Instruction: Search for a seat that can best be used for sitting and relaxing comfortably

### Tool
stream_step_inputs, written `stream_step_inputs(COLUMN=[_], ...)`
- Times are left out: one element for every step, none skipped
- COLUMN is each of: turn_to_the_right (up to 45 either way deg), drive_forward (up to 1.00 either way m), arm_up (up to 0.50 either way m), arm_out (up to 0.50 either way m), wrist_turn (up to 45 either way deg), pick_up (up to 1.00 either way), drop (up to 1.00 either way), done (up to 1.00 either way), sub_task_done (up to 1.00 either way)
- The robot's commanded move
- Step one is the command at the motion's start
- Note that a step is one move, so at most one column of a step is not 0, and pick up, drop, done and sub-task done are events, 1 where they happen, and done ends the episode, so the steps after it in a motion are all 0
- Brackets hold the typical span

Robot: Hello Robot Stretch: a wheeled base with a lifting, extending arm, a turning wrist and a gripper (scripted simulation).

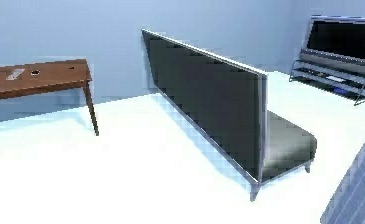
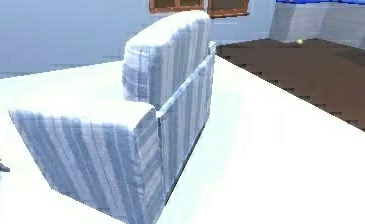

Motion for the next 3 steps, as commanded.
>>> stream_step_inputs(turn_to_the_right=[6.0, 0.0, 0.0], drive_forward=[0.0, 0.55, 0.0], arm_up=[0.0, 0.0, 0.0], arm_out=[0.0, 0.0, 0.0], wrist_turn=[0.0, 0.0, 0.0], pick_up=[0.0, 0.0, 0.0], drop=[0.0, 0.0, 0.0], done=[0.0, 0.0, 1.0], sub_task_done=[0.0, 0.0, 0.0])
